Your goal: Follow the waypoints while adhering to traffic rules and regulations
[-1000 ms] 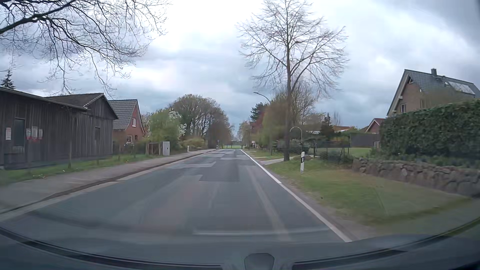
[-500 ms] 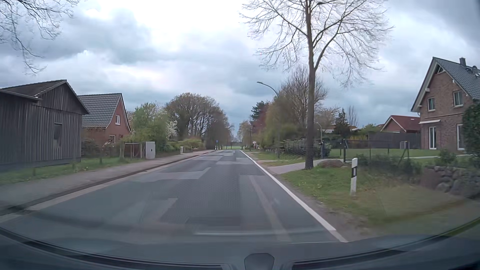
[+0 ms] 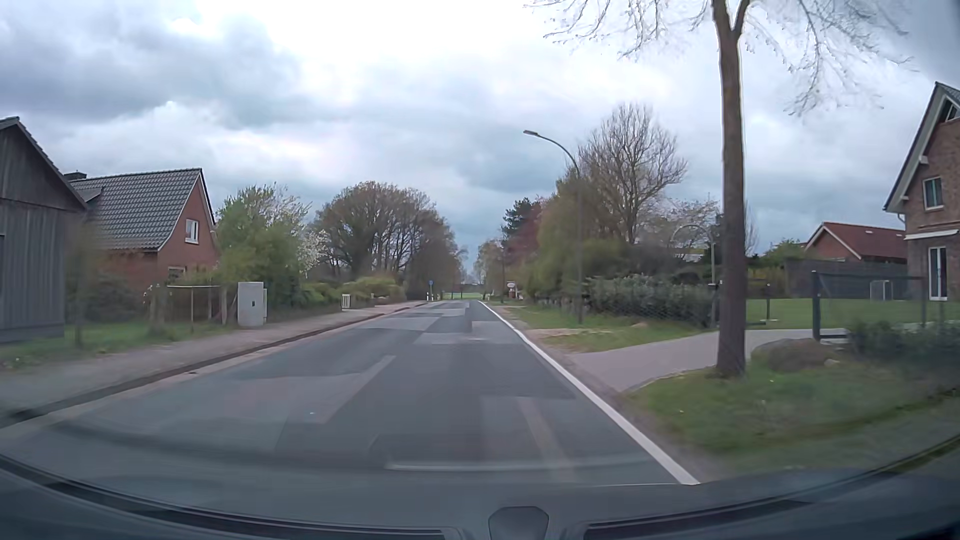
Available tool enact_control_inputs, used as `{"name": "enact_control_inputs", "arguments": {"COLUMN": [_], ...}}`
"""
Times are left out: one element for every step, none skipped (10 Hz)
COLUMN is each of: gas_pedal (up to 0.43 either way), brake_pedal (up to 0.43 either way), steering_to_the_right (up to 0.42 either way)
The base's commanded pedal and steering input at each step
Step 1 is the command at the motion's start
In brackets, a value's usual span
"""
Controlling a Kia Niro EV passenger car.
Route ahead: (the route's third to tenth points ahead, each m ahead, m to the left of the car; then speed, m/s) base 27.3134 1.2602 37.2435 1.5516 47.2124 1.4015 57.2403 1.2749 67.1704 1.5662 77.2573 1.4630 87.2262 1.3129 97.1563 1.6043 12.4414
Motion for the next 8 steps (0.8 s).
{"name": "enact_control_inputs", "arguments": {"gas_pedal": [0.067,0.067,0.079,0.079,0.079,0.079,0.079,0.079], "brake_pedal": [0.000,0.000,0.000,0.000,0.000,0.000,0.000,0.000], "steering_to_the_right": [-0.003,-0.003,-0.002,-0.002,-0.002,-0.003,-0.003,-0.003]}}
